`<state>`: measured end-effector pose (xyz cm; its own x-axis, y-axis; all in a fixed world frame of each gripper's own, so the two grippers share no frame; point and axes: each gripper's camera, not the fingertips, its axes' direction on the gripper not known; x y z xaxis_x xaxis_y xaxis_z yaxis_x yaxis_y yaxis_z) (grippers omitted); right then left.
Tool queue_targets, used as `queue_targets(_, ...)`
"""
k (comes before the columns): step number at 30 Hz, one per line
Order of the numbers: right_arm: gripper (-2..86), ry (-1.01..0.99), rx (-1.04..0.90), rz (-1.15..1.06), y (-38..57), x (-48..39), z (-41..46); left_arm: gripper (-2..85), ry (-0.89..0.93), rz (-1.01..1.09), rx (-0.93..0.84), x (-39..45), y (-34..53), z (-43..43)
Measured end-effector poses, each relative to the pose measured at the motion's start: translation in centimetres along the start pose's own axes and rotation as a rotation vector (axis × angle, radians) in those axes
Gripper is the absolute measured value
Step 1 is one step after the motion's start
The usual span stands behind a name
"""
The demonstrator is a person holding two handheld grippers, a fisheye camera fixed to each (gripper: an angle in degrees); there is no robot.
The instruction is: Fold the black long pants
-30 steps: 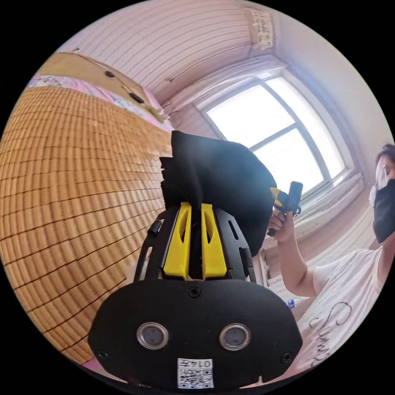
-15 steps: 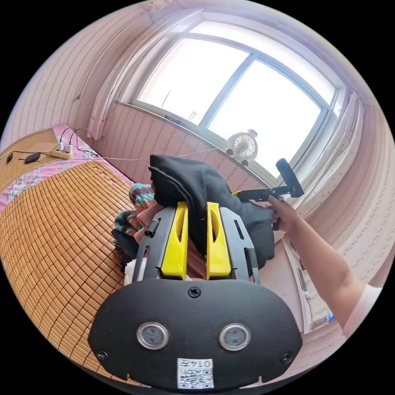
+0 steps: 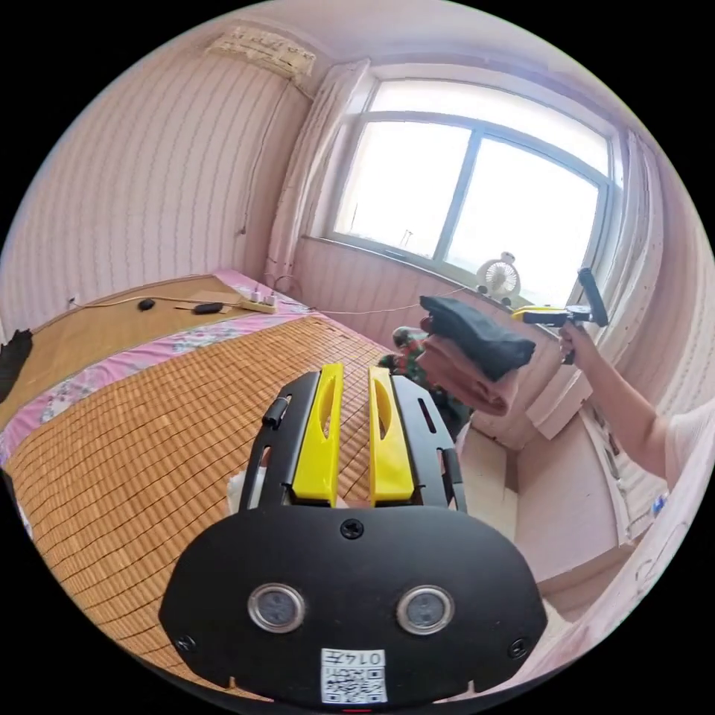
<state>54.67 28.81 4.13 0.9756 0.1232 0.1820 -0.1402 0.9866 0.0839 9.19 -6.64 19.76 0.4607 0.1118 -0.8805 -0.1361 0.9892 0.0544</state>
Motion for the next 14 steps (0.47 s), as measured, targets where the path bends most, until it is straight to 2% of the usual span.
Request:
queue_targets(2,11.6,-0.134,-0.005,-0.143,0.0,-7.5,1.6,5.7,-0.165,-0.058,-0.038,-2.5,5.3,-6.9)
queue_targets(6,11.9,-0.544,-0.043,-0.45,-0.3,-26.3,7.5,5.5,-0.391,-0.219,-0.101,-5.9,13.0,-17.3)
queue_targets(8,11.9,-0.633,-0.052,-0.565,-0.6,-34.8,9.9,5.5,-0.528,-0.38,-0.106,-8.2,17.2,-23.9)
queue_targets(10,11.9,-0.735,-0.079,-0.742,-1.4,-46.5,12.1,5.6,-0.612,-0.471,-0.083,-9.7,19.7,-28.7)
queue_targets(14,12.5,-0.899,-0.08,-0.954,-3.1,-63.1,13.0,5.6,-0.789,-0.636,-0.013,-13.9,23.0,-37.7)
